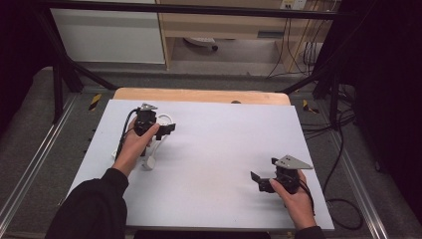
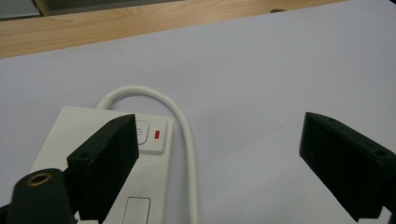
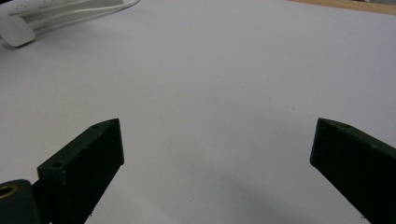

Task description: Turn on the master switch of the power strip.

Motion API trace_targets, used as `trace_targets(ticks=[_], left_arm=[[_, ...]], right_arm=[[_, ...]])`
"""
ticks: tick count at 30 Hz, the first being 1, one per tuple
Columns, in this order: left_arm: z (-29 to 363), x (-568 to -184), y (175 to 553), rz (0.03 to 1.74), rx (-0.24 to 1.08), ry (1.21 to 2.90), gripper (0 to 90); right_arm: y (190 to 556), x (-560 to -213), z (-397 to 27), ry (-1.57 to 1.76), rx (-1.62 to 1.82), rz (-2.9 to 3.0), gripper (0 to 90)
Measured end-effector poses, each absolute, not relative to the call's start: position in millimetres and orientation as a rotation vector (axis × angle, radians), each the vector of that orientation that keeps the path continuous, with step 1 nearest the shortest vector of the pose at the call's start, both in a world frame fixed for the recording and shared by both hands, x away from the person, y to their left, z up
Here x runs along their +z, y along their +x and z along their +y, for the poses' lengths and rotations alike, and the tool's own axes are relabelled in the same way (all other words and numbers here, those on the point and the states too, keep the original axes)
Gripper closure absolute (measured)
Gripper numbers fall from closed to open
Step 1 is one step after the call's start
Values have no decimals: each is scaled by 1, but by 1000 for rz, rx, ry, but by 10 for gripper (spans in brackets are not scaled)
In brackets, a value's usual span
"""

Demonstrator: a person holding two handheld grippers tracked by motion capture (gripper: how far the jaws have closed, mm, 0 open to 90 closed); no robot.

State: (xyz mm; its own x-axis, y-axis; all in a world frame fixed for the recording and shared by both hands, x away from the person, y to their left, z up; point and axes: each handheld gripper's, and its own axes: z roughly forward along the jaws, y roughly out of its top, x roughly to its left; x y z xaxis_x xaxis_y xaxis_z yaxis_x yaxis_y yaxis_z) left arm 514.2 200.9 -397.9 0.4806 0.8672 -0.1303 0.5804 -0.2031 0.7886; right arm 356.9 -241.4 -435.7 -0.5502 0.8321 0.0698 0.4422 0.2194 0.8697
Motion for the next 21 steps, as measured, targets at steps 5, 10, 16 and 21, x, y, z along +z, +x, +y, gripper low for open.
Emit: trace_targets(ticks=[5, 10, 16, 21], left_arm=[[202, -395, 504, 1199, 457, 1883, 114], [202, -392, 491, 1184, 459, 1877, 109], [203, -389, 475, 1162, 457, 1855, 101], [206, -388, 462, 1151, 457, 1846, 97]], right_arm=[[357, -436, -241, 1176, 1274, 2087, 31], [357, -436, -240, 1171, 1274, 2093, 30], [357, -436, -240, 1171, 1273, 2095, 29], [357, -436, -240, 1171, 1272, 2095, 29]])
